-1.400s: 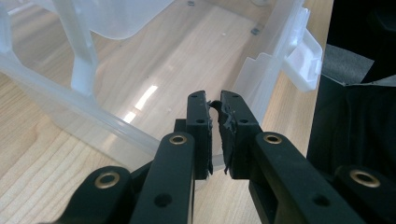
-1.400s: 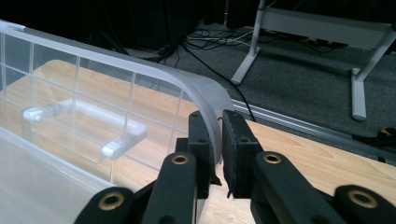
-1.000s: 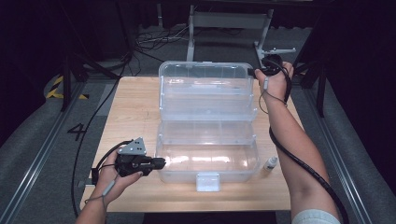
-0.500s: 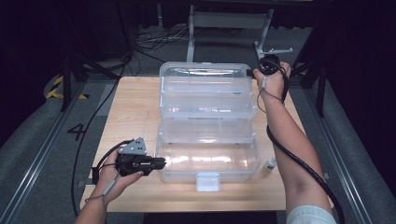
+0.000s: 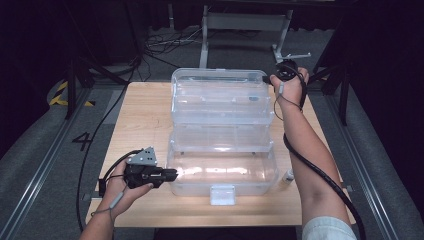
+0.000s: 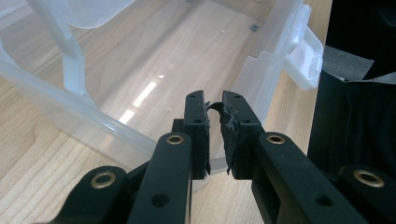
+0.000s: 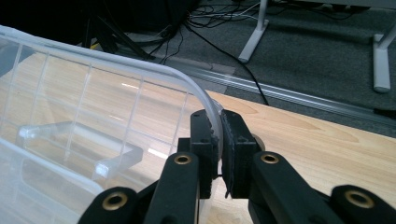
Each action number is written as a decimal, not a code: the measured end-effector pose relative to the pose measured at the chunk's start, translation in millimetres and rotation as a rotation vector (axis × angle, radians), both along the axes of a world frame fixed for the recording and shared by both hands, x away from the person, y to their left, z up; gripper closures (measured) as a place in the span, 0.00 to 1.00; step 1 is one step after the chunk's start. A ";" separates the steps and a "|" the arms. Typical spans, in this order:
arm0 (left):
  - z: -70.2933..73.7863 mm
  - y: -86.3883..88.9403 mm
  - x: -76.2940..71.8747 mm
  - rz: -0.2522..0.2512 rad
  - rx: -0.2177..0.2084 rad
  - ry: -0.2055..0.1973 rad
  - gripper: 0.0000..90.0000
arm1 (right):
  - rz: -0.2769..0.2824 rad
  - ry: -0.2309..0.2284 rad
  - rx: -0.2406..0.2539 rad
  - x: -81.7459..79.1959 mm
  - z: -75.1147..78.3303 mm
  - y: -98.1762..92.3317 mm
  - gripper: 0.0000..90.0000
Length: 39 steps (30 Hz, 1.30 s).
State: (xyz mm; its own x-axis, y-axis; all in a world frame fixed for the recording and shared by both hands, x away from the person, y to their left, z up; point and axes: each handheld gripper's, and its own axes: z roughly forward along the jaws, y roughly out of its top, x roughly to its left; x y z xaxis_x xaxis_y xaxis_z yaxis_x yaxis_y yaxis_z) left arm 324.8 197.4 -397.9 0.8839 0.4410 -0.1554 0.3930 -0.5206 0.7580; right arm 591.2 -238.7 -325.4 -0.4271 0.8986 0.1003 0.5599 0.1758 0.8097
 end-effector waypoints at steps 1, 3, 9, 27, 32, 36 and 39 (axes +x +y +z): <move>0.0 0.0 0.0 0.000 0.000 -0.001 0.90 | 0.000 0.001 0.000 0.5 -0.7 -0.3 0.94; 0.0 -0.1 -0.2 0.000 0.001 -0.002 0.90 | -0.002 0.004 0.002 1.2 -1.7 0.0 0.94; -0.1 0.0 -0.7 0.005 -0.002 0.001 0.89 | -0.007 0.016 0.007 3.9 -5.5 -0.2 0.94; -0.5 -2.1 0.2 -0.001 0.008 -0.008 0.88 | -0.011 0.035 0.066 11.5 -22.7 -4.8 0.93; -0.7 -2.2 0.4 -0.001 0.008 -0.008 0.88 | -0.014 0.034 0.079 11.8 -25.1 -5.3 0.93; -0.8 -2.4 0.1 0.000 0.008 -0.010 0.88 | -0.023 0.039 0.082 12.7 -27.3 -4.9 0.93; -0.9 -2.3 -0.3 0.002 0.008 -0.011 0.88 | -0.028 0.044 0.091 13.3 -29.6 -5.0 0.93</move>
State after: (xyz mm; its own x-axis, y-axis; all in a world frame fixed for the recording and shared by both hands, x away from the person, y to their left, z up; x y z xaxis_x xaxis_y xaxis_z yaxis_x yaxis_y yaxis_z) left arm 324.6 195.1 -398.7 0.8848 0.4438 -0.1424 0.3857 -0.5257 0.7582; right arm 604.5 -243.7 -355.1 -0.3957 0.8963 0.2001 0.5988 0.0866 0.7962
